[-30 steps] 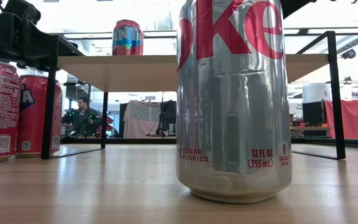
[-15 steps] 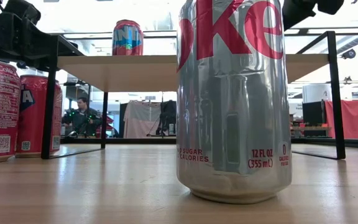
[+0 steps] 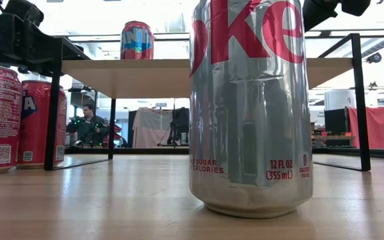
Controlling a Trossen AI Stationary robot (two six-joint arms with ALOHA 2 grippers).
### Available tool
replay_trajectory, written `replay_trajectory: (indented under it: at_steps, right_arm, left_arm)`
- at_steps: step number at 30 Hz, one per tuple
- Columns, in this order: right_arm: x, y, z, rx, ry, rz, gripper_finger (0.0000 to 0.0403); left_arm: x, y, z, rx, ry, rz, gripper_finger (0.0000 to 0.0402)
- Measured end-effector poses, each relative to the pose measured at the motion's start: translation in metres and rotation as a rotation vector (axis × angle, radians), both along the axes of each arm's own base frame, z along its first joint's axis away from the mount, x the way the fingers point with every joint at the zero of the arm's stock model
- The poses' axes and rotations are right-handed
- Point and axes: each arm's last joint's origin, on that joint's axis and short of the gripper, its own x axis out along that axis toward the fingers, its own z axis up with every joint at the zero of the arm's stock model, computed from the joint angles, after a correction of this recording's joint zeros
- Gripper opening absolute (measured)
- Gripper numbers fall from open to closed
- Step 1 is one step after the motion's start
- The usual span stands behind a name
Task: Place canned beverage on shelf
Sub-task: Put the blue soda can on the shelf aligned with the other blue soda can
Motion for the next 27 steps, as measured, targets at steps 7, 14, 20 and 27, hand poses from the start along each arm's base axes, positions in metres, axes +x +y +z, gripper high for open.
replay_trajectory:
  at_steps: [7, 14, 20, 27]
  right_arm:
    - [-0.0006, 0.0004, -0.0002, 0.028, -0.005, -0.019, 0.0247]
    - [-0.0019, 0.0024, -0.0001, 0.042, 0.007, -0.014, 0.0246]
    - [-0.0045, 0.0065, 0.0005, 0.051, 0.015, 0.002, 0.0246]
    - [-0.008, 0.0062, 0.0057, 0.088, 0.052, 0.031, 0.0246]
  left_arm:
    - [0.0, 0.0, -0.0001, 0.0, 0.001, 0.0, 0.04]
    - [0.0, 0.0, 0.0, 0.0, 0.0, 0.0, 0.04]
    - [0.0, 0.0, 0.0, 0.0, 0.001, 0.0, 0.04]
    - [0.0, 0.0, 0.0, 0.0, 0.0, 0.0, 0.04]
